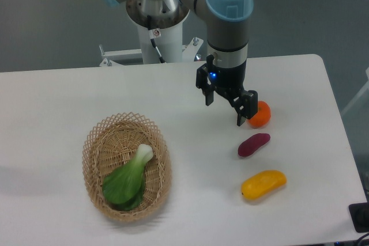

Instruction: Place the green vegetable in the basket

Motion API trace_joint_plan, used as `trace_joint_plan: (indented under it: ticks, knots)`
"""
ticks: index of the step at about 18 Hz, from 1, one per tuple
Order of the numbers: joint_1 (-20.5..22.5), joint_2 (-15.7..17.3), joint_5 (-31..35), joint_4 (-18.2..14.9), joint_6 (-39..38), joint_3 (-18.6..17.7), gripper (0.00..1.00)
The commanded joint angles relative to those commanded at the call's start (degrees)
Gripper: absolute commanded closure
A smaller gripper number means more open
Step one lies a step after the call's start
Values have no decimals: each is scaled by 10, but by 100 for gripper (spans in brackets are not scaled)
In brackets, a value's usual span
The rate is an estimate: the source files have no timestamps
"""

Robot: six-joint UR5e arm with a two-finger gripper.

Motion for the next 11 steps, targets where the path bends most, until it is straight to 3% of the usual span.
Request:
trace_joint_plan:
  ticks: [11]
  knots:
    - [-1, 0, -8, 5, -24, -5, 0]
